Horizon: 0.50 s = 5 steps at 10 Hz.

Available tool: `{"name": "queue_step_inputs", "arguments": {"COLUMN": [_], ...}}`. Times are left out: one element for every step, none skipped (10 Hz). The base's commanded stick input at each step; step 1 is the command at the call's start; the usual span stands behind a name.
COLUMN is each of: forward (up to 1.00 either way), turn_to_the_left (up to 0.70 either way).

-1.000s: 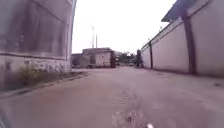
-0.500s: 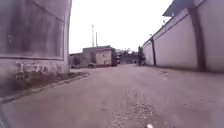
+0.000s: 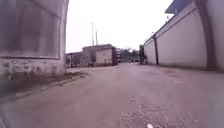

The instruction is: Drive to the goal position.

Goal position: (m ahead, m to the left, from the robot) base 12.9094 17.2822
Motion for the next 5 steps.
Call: {"name": "queue_step_inputs", "arguments": {"forward": [1.00,1.00,1.00,1.00,1.00], "turn_to_the_left": [0.00,0.00,0.00,0.00,0.00]}}
